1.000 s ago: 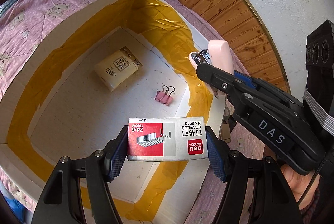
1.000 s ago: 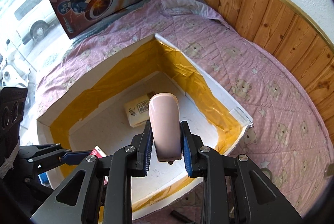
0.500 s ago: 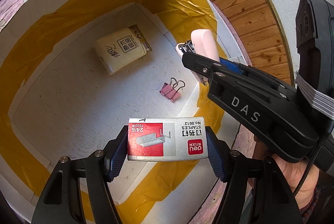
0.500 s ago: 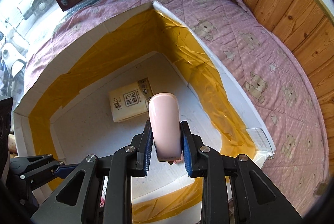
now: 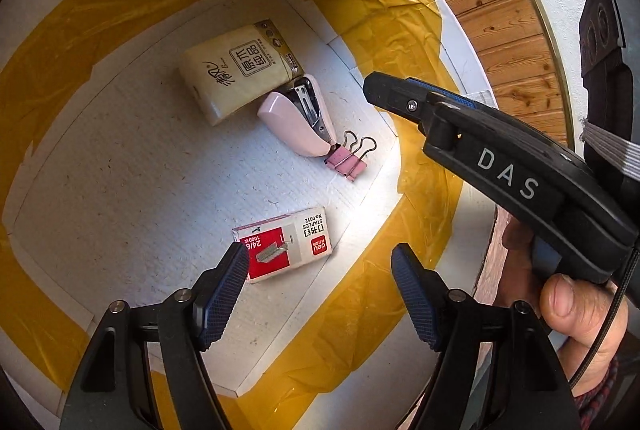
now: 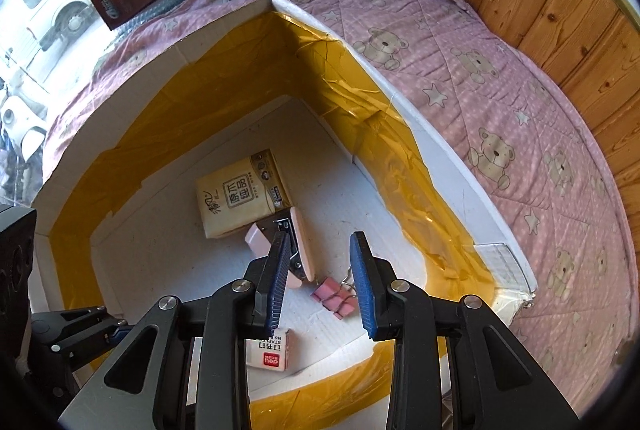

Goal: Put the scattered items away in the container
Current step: 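Open the left tool to drop the staples box while the right tool releases the stapler, then withdraw both open tools from the box toward the black marker and purple figure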

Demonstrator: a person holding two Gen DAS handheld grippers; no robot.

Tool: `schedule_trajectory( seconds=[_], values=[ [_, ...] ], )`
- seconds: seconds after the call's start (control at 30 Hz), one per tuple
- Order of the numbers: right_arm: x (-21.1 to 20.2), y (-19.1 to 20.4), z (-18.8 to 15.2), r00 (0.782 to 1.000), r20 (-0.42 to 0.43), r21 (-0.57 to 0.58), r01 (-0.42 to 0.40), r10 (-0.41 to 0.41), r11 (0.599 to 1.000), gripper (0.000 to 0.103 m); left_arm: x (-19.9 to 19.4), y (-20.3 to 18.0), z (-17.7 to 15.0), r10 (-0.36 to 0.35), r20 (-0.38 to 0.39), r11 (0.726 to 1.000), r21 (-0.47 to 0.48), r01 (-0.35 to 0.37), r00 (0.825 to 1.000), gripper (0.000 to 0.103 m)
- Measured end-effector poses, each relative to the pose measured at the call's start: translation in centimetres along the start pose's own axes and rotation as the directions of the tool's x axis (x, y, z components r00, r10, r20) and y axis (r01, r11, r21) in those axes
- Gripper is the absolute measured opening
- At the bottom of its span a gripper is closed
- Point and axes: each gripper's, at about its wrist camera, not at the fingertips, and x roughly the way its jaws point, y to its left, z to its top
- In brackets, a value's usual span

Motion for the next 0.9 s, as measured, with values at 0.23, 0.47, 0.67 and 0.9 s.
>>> schedule_trajectory(
  seconds=[0.23, 0.47, 0.67, 0.9],
  values=[
    [-0.7, -0.2, -0.7, 1.000, 0.006, 0.034, -0.019, 0.019, 0.999, 0.033, -1.2, -0.6, -0.4, -0.003, 0.018, 0.999, 0.038, 0.002, 1.000, 0.074],
    [-2.1, 1.2, -1.9, 1.000, 0.012, 0.020, -0.015, 0.015, 1.000, 0.033, -2.9, -1.2, -1.9, 0.034, 0.073, 0.993, 0.106, -0.042, 0.997, 0.074],
    [-4.1, 2.3, -3.0, 1.000, 0.021, 0.017, -0.008, 0.008, 1.000, 0.033, -4.8, -1.7, -3.2, 0.062, 0.148, 0.982, 0.167, -0.086, 0.987, 0.074],
    [-6.8, 4.0, -4.9, 0.999, 0.044, 0.015, 0.001, -0.002, 1.000, 0.033, -6.9, -3.0, -5.4, 0.075, 0.229, 0.965, 0.229, -0.128, 0.971, 0.074]
  ],
)
